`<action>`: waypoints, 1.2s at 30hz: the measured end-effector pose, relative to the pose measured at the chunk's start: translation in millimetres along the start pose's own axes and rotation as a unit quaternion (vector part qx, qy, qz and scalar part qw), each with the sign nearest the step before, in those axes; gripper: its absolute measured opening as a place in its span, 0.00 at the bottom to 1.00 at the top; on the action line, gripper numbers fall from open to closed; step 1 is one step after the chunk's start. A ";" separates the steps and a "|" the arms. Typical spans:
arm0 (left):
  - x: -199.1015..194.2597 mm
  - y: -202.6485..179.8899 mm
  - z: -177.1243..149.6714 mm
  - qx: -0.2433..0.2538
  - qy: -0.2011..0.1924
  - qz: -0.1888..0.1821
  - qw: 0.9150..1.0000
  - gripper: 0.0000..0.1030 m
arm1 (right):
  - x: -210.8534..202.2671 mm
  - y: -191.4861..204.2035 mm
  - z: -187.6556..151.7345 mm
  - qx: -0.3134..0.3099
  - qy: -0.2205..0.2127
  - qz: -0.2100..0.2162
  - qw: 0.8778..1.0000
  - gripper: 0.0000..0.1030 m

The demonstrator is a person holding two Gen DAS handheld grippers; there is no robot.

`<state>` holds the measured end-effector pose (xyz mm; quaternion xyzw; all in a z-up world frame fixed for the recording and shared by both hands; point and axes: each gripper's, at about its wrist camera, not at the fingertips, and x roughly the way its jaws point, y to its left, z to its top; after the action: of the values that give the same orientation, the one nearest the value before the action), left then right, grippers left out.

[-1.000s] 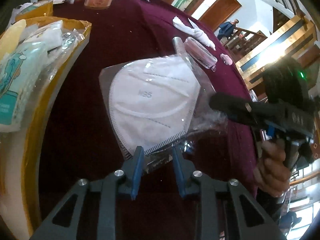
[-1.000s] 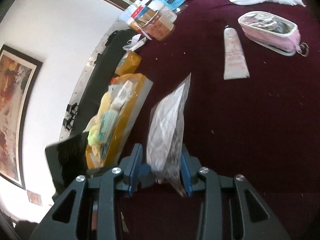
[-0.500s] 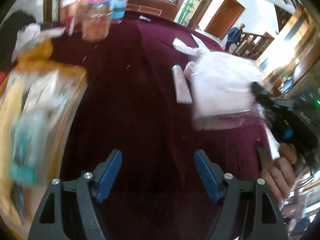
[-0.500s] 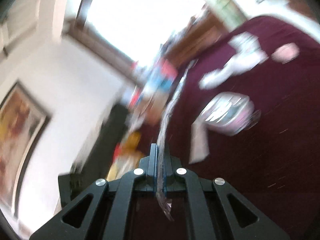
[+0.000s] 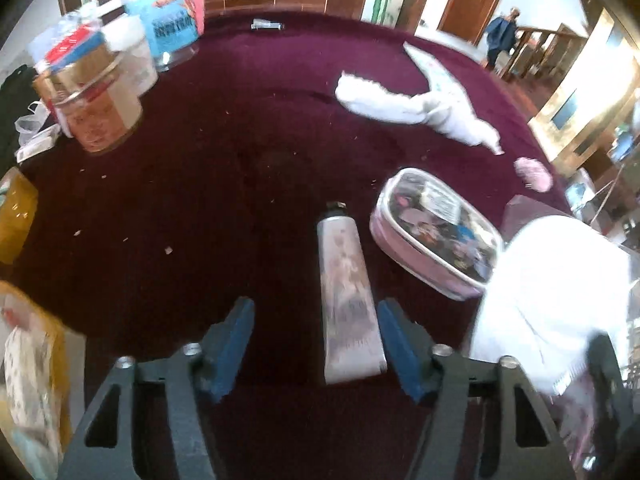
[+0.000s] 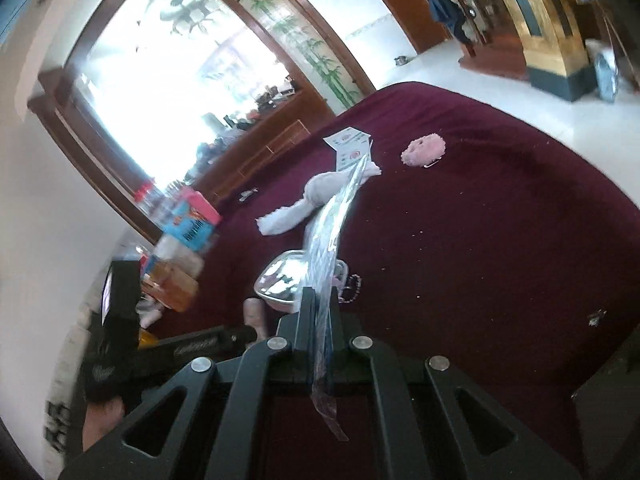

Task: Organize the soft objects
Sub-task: 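Grasp the pink tube with the left tool while the right tool holds the mask bag, then place the pink tube and mask bag into the tray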

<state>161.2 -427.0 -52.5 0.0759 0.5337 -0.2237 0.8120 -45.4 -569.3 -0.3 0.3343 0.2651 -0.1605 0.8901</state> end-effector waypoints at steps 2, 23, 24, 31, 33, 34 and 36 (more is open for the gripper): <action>18.8 -3.4 12.8 0.000 0.016 0.013 1.000 0.57 | 0.8 3.8 -1.0 -0.014 0.002 -0.005 1.000 0.04; -25.5 28.3 -40.4 -0.046 0.045 -0.100 0.993 0.12 | -0.5 34.9 -11.4 -0.066 0.029 0.113 0.991 0.04; -36.2 36.2 -51.7 -0.051 0.042 -0.108 0.992 0.13 | -1.2 38.2 -12.9 -0.070 0.033 0.125 0.989 0.04; -119.6 107.2 -120.3 -0.102 -0.006 -0.156 0.982 0.13 | -4.5 71.8 -32.7 -0.129 0.072 0.210 0.966 0.04; -148.7 131.8 -138.7 -0.116 -0.032 -0.164 0.979 0.13 | -1.2 76.5 -37.2 -0.106 0.107 0.246 0.958 0.04; -158.4 140.7 -146.0 -0.120 -0.040 -0.164 0.978 0.13 | 0.2 78.6 -39.2 -0.087 0.126 0.264 0.952 0.04; -181.2 168.6 -162.9 -0.137 -0.054 -0.159 0.976 0.13 | -5.9 93.6 -46.6 -0.065 0.145 0.307 0.938 0.04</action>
<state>40.6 -167.1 23.0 -0.1337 0.5197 -0.2784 0.7966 -23.7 -469.1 21.2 0.3604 0.2860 0.1880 0.8678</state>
